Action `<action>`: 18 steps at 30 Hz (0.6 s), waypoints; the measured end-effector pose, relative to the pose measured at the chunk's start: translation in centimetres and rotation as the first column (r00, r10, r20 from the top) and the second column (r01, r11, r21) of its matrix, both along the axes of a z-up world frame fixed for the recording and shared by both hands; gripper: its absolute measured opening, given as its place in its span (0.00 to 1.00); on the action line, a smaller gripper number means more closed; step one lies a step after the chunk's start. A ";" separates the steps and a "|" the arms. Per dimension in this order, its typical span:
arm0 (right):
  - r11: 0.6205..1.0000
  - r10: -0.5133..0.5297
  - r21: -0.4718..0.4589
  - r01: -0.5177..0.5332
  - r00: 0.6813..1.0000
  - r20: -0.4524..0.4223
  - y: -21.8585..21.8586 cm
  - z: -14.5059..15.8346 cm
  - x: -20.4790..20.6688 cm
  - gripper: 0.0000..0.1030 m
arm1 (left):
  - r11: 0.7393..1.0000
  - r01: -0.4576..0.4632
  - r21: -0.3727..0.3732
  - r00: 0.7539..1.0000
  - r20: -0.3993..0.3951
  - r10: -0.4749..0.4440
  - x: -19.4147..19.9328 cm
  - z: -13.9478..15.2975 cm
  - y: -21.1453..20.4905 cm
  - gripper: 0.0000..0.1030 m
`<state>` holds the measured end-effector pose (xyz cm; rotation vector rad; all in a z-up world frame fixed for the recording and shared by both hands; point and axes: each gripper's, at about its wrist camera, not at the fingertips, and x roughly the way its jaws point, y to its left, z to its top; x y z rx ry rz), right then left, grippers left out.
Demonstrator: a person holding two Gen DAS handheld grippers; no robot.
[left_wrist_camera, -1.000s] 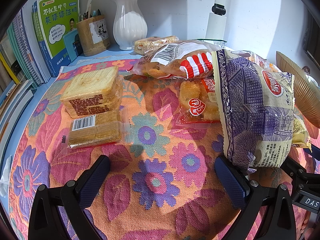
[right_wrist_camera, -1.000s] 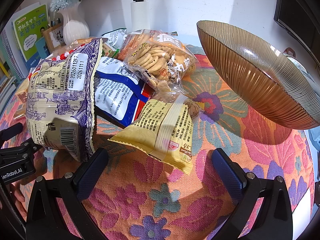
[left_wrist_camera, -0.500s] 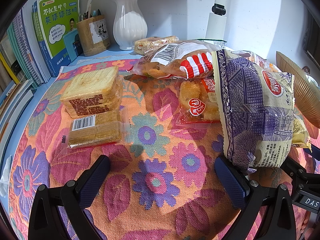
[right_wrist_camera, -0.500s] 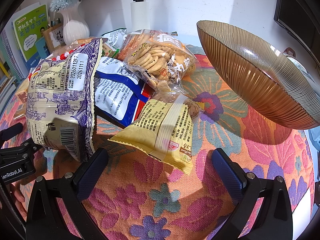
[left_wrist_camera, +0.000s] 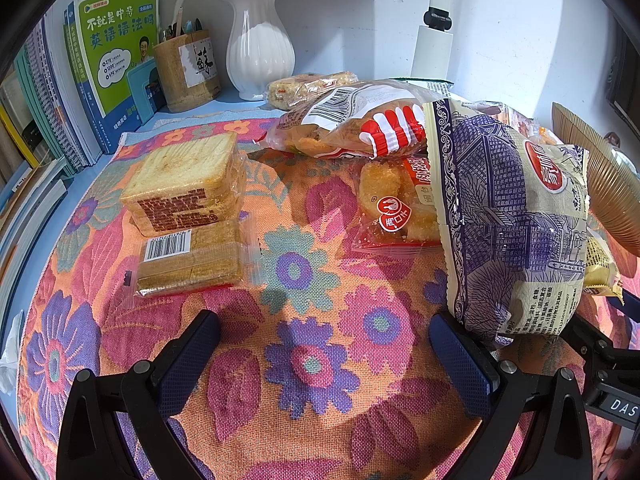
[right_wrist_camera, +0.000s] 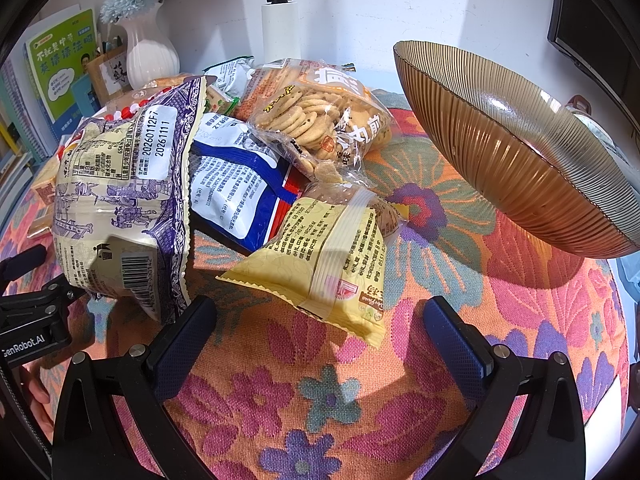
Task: Organize snacks
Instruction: 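Grasp the purple-printed snack bag with the right tool while the left tool grasps the barcoded bread pack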
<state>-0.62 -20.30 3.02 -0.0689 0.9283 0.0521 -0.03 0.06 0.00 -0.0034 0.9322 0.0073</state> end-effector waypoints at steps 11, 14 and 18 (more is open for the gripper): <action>0.995 0.079 0.061 -0.078 0.997 -0.016 -0.3 0.1 -3.2 1.00 | 0.996 0.082 -0.019 0.996 -0.033 -0.083 -3.5 0.6 1.5 1.00; 0.973 0.082 0.215 -0.081 0.997 0.006 -1.5 0.8 -4.1 1.00 | 0.999 0.035 -0.005 0.998 -0.049 -0.035 -4.1 1.0 3.5 1.00; 0.943 0.104 0.307 -0.128 0.990 0.096 -1.0 2.7 -4.8 1.00 | 0.997 -0.078 -0.018 0.996 -0.045 0.077 -3.0 2.3 7.6 1.00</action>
